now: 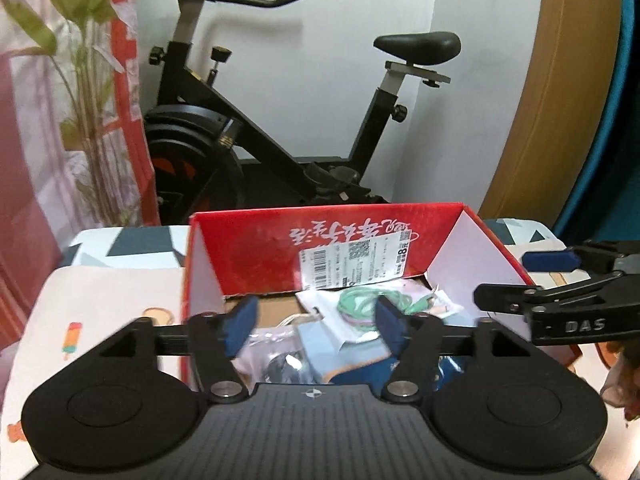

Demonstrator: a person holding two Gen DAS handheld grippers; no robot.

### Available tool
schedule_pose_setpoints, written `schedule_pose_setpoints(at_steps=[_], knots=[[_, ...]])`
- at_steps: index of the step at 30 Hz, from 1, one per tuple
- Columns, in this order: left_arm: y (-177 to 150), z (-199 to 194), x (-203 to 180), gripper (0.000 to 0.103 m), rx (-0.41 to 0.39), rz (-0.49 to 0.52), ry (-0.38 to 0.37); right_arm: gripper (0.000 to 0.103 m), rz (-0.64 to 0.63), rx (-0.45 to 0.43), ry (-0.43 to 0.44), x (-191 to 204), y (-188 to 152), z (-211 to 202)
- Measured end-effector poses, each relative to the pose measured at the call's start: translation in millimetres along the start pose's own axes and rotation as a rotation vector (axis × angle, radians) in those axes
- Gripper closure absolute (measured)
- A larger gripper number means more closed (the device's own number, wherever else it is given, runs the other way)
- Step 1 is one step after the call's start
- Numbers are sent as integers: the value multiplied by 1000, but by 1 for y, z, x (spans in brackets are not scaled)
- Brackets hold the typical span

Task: Organize soft objects
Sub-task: 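Lower the cable bag into the red box and open both grippers, then move both grippers down to the black-and-white glove beside the eye mask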

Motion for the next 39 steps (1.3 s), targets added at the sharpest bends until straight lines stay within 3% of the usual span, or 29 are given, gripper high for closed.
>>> schedule_pose_setpoints(at_steps=[2,5,14,19,24,30,34,39], knots=[[-5,-13,1,6,-11,9,16,9,-10,-25,0,5,-5,-12],[-14,-37,3,0,-50,23,37,1,-23,-57,9,12,-15,-32],[-58,-98,0,0,-134,20,81,0,60,-162,65,22,-59,-85],[-92,-115,-2,0,-137,6,85,0,99,-201,69,28,-97,-100],[-123,-115,3,0,-96,-32,93,1,122,-188,80,37,-134,-102],[-155,-119,0,0,-59,-57,100,2,61,-151,108,52,-173,-98],[-172,-116,-2,0,-18,-48,101,10,7,-107,131,65,-194,-93],[-186,-112,4,1,22,-101,98,12,-12,-44,148,75,-215,-85]])
Point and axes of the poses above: each gripper's, at about its wrist camera, not at the fingertips, and z roughly the way its jaws point, x to its left, y to its top, the point moved 1 cm from there along z, roughly the way its jaws point, and after that the axes turned 7 degrees about y, right-handed, at the moved point
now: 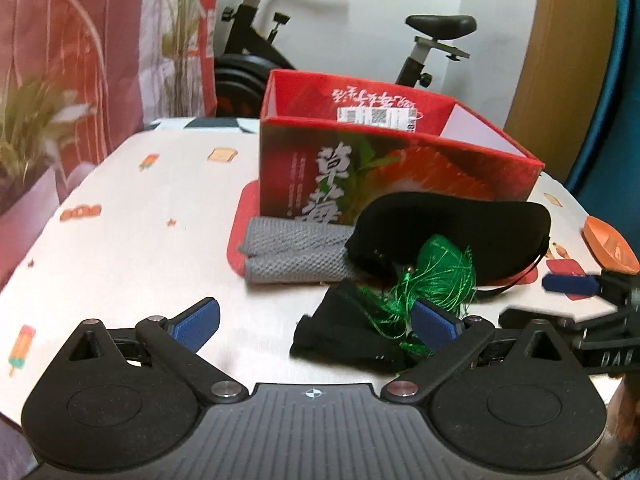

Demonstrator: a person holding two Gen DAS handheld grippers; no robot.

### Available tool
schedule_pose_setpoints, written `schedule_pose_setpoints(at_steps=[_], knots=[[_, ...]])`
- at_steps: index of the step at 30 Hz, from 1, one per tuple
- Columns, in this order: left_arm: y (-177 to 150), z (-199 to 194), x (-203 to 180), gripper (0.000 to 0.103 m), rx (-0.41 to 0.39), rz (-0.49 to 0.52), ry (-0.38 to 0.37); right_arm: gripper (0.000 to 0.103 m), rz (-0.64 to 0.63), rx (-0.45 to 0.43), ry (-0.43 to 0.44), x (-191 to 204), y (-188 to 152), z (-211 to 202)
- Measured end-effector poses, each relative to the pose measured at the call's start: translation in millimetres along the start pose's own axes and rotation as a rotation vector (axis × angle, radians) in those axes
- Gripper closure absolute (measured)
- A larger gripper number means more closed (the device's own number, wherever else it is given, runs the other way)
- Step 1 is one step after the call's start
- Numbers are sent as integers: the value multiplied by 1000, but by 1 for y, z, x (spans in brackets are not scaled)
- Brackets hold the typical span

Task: Organize soft objects
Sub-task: 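Move both grippers down to the black-and-white glove beside the eye mask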

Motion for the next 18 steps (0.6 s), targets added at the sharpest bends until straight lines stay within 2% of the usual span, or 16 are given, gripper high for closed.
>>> schedule_pose_setpoints(at_steps=[9,18], knots=[[-10,10,2,4,43,-34,50,12,-88,99,19,15,-18,15],[-15,17,6,5,75,-48,59,8,-137,139,37,29,-23,28]])
Point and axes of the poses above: each gripper's, at about its wrist camera, not at the fingertips, and z roughly the way its jaws point, x to its left, y to its top, the point moved 1 cm from there along z, roughly the way its jaws point, and after that the axes turned 7 degrees about y, right-handed, at the moved point
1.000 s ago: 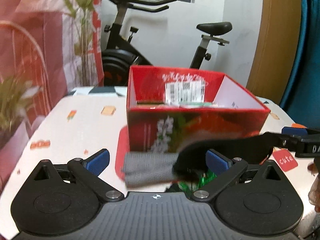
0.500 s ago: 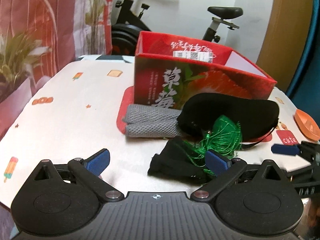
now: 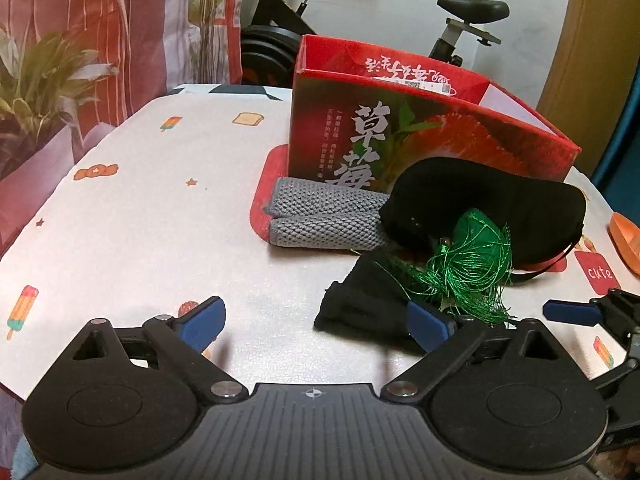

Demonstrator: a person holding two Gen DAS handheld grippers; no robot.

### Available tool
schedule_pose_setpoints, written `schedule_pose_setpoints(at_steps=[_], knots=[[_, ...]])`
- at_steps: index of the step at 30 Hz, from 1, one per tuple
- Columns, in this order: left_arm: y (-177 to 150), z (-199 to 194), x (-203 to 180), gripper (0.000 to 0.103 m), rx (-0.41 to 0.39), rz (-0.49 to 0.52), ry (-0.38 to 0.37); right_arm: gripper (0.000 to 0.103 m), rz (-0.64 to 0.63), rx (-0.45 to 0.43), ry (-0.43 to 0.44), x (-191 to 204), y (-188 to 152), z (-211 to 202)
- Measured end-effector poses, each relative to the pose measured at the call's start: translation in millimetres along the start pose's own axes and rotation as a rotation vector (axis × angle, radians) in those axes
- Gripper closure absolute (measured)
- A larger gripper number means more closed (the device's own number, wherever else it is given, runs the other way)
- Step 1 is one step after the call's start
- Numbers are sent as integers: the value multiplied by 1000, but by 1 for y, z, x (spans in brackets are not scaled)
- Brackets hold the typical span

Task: Organize soft objects
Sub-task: 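Move both grippers down to the black-and-white glove beside the eye mask, then close both grippers on the black-and-white glove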

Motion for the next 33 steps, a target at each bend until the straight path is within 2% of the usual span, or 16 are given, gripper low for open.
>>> schedule_pose_setpoints(at_steps=[7,10,12,14,19,21,23,28,33], knots=[[0,0,2,9,1,-15,-4,9,-28,18,5,2,1,-3],[-1,0,3,27,-10,-15,1,12,-51,36,-16,-1,0,-9],[0,0,2,30,-13,-8,-12,21,-50,36,-19,-5,-3,-14],[0,1,2,35,-14,-18,-38,34,-30,42,-5,-11,-5,-17],[4,4,1,36,-20,-41,-46,51,6,78,36,-19,-10,-13],[9,8,4,36,-9,-77,-64,55,30,71,47,-24,-11,-13],[11,13,5,36,6,-110,-91,65,31,61,48,-25,-12,-13],[7,25,-4,37,19,-93,-107,69,19,46,56,-23,-13,-13],[1,30,0,37,27,-124,-133,71,25,35,63,-25,-13,-13]])
Point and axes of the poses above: each gripper's, at about its wrist camera, not at the fingertips, and z roughly the way its jaws point, x to its left, y to its top, the point moved 1 cm from there along z, roughly the way its jaws point, and after that the axes turned 7 degrees about y, right-handed, at the moved point
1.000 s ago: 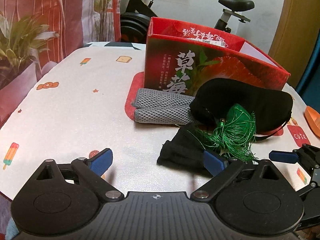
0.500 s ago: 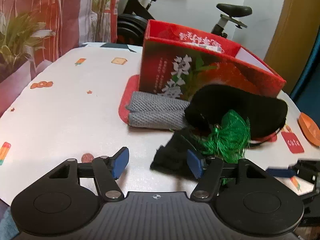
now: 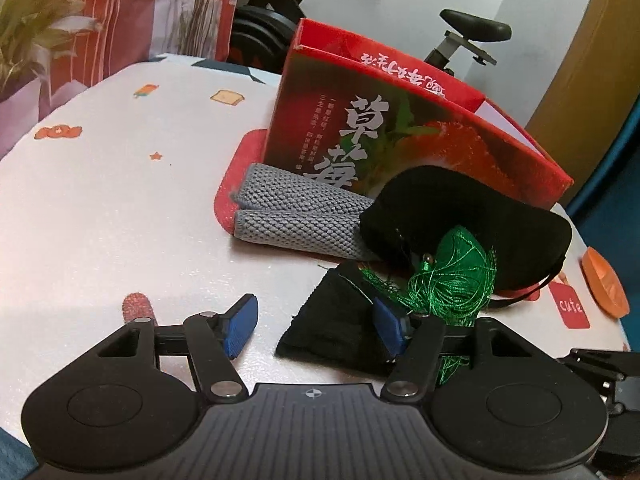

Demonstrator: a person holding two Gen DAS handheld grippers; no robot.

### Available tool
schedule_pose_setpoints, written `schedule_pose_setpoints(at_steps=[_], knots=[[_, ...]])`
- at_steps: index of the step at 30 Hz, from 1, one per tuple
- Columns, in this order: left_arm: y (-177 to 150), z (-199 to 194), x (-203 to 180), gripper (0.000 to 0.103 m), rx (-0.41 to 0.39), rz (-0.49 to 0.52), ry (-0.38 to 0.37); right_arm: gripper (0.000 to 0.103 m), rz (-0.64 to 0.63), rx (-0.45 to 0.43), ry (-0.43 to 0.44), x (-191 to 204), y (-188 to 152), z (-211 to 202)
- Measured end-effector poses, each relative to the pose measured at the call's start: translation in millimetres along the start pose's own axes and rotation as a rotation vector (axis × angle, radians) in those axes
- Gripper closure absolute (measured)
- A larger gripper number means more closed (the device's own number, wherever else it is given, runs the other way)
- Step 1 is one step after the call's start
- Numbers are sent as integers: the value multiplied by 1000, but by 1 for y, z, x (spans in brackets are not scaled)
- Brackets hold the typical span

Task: Organize soft objects
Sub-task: 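Close both grippers on the black-and-white glove, then lift the glove with both grippers and carry it over the red box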

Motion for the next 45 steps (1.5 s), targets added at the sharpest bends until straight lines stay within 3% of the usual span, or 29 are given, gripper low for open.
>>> schedule_pose_setpoints(at_steps=[6,21,27,29,32,34,40,45], knots=[[-6,-3,-4,37,14,24,-21,71,1,-4,1,0,1,1],[-10,-1,7,38,32,-67,-67,71,-9,-4,-3,1,0,1],[-12,-1,6,59,17,-46,-65,71,-11,-4,-5,2,0,1],[-13,-1,6,74,18,-42,-67,71,-12,-4,-5,2,0,0],[-13,-1,8,83,24,-58,-103,71,-6,-8,1,1,0,0],[-13,-2,7,85,15,-51,-114,72,-2,-10,4,0,0,0],[-11,-10,5,86,-19,-43,-95,91,-17,-15,37,8,0,-1],[-7,-27,6,86,-89,-36,-77,92,-71,-27,64,24,1,-4]])
Point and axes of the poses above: each gripper's, at about its wrist camera, not at the fingertips, and z roughly the way its jaws point, x to its left, y to its top, the point moved 1 cm from there along z, roughly the way its jaws point, and after that the axes turned 7 degrees about y, right-handed, at the moved point
